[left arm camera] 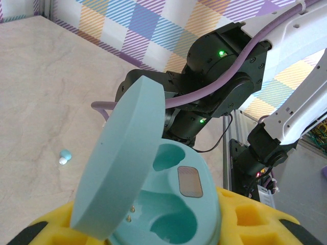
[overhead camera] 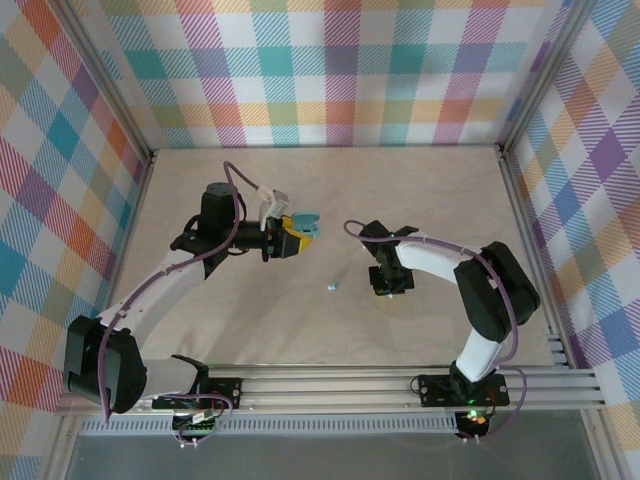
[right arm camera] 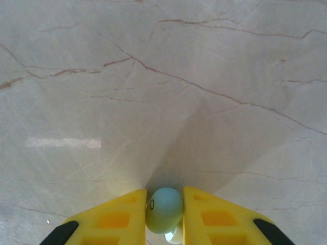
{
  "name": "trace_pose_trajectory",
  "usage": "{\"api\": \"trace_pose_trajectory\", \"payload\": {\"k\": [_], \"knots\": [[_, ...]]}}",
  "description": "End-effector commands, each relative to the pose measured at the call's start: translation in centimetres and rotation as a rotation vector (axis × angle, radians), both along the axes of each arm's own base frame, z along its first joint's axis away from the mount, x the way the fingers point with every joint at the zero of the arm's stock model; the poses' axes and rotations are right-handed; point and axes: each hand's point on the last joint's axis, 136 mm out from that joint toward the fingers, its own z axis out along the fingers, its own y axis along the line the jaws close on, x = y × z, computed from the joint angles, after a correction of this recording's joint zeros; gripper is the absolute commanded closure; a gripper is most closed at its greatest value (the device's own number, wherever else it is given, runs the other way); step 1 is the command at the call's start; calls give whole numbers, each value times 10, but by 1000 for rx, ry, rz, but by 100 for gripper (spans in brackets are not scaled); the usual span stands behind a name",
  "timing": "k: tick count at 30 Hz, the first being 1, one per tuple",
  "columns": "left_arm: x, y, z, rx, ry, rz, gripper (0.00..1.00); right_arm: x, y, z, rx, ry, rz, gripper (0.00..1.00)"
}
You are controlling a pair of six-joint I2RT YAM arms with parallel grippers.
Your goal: Insert the wireless bluetooth earbuds into the charging case
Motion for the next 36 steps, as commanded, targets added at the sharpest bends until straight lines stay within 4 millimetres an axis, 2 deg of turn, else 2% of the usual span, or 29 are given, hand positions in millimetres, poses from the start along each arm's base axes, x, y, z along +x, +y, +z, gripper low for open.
{"api": "trace_pose_trajectory", "payload": {"k": [1, 6, 9, 12, 15, 17, 20, 25, 29, 36], "knots": [[-3, 2, 8, -24, -43, -14, 100, -4, 7, 14, 42, -2, 37, 80], [-4, 3, 10, -27, -53, -16, 100, -3, 25, 43, 190, -69, 68, 81], [-4, 3, 11, -28, -55, -17, 100, -1, 38, 73, 300, -144, 103, 81], [-5, 3, 13, -32, -62, -19, 100, -1, 56, 117, 445, -237, 175, 82], [-8, 3, 16, -43, -77, -32, 100, -7, 73, 171, 607, -353, 274, 86], [-12, 2, 20, -56, -100, -44, 100, -14, 84, 212, 724, -433, 350, 87], [-15, 2, 25, -68, -130, -53, 100, -27, 98, 262, 856, -507, 453, 87], [-20, 2, 31, -80, -154, -66, 100, -41, 122, 315, 1011, -540, 601, 86], [-21, 0, 32, -81, -156, -73, 100, -45, 144, 341, 1108, -528, 707, 85], [-24, -2, 34, -82, -157, -82, 100, -42, 168, 346, 1150, -474, 794, 86]]}}
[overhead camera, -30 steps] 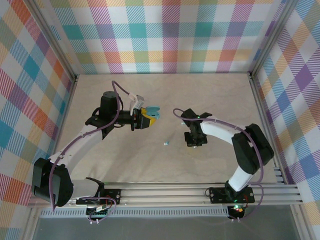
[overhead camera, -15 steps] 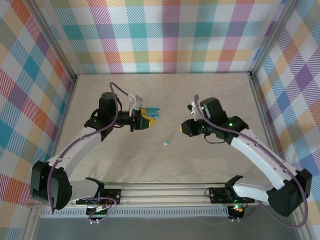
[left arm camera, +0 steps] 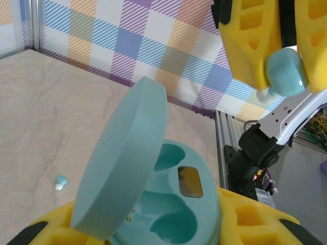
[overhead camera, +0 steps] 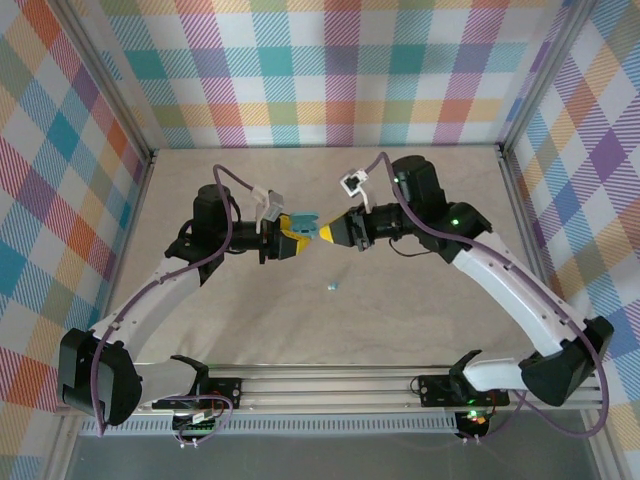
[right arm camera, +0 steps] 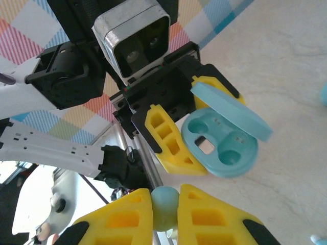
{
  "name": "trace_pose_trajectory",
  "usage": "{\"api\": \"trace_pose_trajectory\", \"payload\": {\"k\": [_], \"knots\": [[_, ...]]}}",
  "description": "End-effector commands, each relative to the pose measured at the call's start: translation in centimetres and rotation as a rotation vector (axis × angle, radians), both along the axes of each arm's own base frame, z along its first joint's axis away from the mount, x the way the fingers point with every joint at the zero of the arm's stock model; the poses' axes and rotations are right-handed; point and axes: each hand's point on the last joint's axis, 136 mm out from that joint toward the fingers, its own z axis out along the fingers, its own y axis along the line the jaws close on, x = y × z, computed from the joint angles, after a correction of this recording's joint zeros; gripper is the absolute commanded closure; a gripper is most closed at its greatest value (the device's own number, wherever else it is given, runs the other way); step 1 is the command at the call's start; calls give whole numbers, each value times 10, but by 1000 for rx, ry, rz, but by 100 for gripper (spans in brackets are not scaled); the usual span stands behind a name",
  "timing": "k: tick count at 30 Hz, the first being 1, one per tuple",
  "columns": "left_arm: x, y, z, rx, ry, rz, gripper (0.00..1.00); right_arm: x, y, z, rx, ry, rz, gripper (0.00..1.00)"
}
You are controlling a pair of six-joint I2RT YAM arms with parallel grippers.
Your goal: Insert the wireless bluetooth earbuds into the charging case
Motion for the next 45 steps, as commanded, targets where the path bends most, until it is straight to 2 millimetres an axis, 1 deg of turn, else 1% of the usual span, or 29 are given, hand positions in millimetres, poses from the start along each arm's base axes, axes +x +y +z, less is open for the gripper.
{"api": "trace_pose_trajectory", "payload": {"k": [1, 5, 10, 15, 20, 27, 32, 39, 41, 45], "knots": [[-8, -2, 11, -22, -46, -34, 100, -8, 12, 14, 47, -38, 102, 86], [-10, -3, 12, -23, -48, -39, 100, -2, 20, 10, 45, -26, 115, 86], [-11, -3, 13, -24, -48, -47, 100, 7, 25, 9, 32, -46, 110, 86], [-13, -4, 13, -26, -43, -62, 100, 13, 29, 2, 2, -46, 117, 86], [-16, -5, 16, -25, -53, -77, 100, 19, 29, -9, -39, -49, 105, 86], [-17, -7, 21, -33, -61, -94, 100, 25, 27, -19, -82, -68, 92, 86], [-18, -7, 23, -35, -66, -97, 100, 27, 25, -26, -108, -68, 85, 85], [-19, -8, 28, -48, -84, -97, 100, 31, 21, -28, -127, -94, 44, 83], [-20, -9, 29, -53, -88, -100, 100, 30, 21, -27, -123, -88, 50, 83], [-21, -10, 31, -55, -94, -101, 100, 20, 25, -25, -90, -51, 101, 83]]}}
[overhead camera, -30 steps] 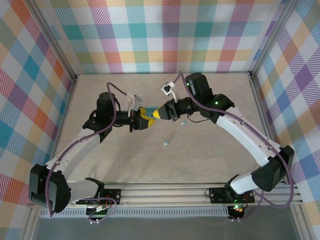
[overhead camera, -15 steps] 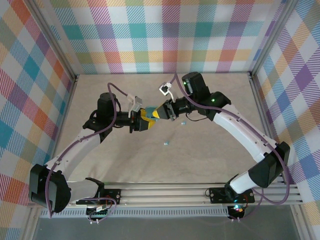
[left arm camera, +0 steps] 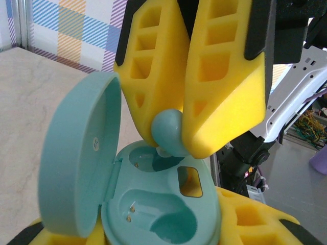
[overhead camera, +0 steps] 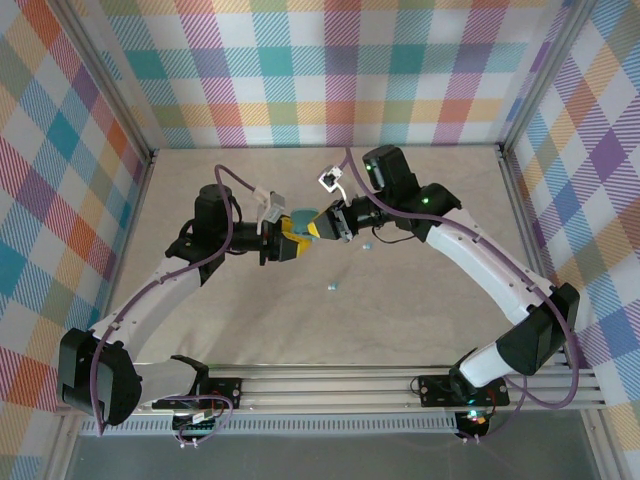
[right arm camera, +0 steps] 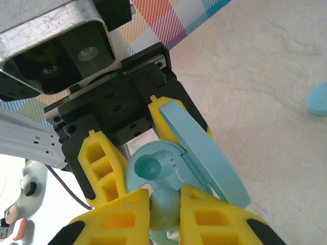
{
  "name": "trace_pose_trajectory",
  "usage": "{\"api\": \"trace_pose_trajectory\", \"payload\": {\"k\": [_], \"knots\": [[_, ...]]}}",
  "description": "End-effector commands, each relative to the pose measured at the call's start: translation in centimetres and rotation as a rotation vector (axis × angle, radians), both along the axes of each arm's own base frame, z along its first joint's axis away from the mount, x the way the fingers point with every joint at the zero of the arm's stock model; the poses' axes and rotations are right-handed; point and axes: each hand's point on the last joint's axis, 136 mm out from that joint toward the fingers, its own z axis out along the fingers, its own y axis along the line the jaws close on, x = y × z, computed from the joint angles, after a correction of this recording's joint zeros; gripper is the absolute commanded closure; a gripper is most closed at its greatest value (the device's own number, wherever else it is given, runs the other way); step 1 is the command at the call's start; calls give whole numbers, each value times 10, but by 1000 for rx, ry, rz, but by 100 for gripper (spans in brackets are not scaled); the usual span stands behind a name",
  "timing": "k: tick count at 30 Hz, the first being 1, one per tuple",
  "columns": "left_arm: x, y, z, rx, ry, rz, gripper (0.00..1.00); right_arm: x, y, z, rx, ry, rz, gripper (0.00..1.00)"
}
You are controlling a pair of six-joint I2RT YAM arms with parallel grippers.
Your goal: Insert the wireless bluetooth earbuds into the charging case
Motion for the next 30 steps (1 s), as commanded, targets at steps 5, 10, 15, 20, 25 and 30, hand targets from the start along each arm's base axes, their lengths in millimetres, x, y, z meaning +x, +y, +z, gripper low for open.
{"api": "trace_pose_trajectory", "payload": {"k": [5, 10, 15, 20, 25, 30], "knots": [[-12, -4, 29, -52, -104, -57, 100, -15, 2, 2, 21, 41, 50, 85], [-11, -4, 30, -53, -108, -55, 100, -16, -1, -2, 13, 52, 41, 84], [-13, -5, 31, -55, -110, -58, 100, -15, 0, -7, 5, 58, 42, 84], [-14, -5, 31, -56, -111, -61, 100, -12, 2, -9, -1, 49, 40, 83], [-14, -5, 31, -54, -111, -60, 100, -9, 0, -11, -15, 44, 25, 68], [-14, -5, 32, -56, -114, -60, 100, -7, -2, -12, -31, 38, 11, 65]]}}
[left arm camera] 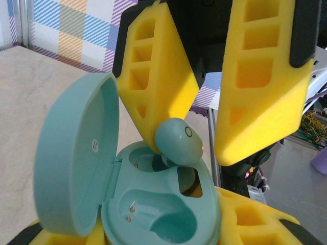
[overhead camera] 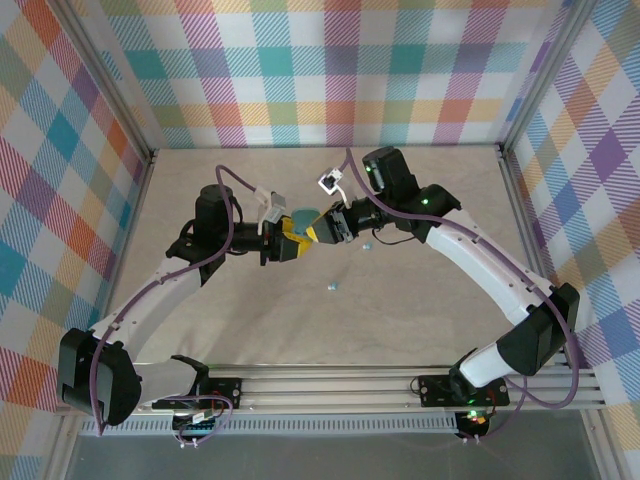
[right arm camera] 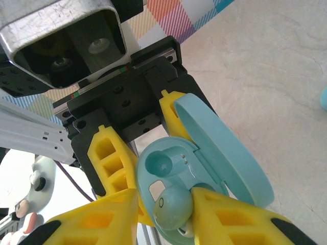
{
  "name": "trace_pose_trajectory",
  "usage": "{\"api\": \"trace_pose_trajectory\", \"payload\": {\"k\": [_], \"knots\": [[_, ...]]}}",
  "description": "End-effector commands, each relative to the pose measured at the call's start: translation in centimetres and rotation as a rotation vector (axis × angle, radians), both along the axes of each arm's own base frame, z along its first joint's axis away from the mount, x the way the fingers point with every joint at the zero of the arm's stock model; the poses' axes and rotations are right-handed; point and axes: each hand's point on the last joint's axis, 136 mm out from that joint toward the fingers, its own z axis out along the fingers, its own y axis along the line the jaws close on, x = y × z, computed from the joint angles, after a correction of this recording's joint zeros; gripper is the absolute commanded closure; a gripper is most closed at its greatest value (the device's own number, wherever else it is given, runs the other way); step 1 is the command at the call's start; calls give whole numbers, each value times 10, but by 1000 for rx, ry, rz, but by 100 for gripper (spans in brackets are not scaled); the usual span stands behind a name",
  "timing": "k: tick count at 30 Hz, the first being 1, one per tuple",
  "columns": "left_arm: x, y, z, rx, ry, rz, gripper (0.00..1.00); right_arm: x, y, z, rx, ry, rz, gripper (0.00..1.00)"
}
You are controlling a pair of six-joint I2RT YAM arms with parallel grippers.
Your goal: Insert the wireless bluetooth earbuds into the charging case
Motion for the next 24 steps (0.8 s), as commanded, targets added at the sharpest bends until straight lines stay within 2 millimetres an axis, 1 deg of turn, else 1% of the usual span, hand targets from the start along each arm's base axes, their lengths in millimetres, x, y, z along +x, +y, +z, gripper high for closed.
{"api": "trace_pose_trajectory", "payload": {"k": [1, 4, 9, 11, 15, 24], "knots": [[-14, -4, 31, -58, -113, -65, 100, -1, -2, -9, -40, 14, -12, 65], [-14, -4, 31, -58, -112, -66, 100, 1, -3, -7, -48, 5, -25, 64], [-14, -4, 30, -57, -109, -67, 100, 7, -6, -3, -57, -29, -59, 55], [-14, -4, 30, -57, -109, -67, 100, 11, -7, -4, -69, -42, -77, 53], [-14, -4, 29, -56, -108, -67, 100, 15, -7, -4, -81, -44, -89, 50], [-13, -5, 27, -55, -106, -67, 100, 21, -9, 5, -72, -83, -126, 47]]}}
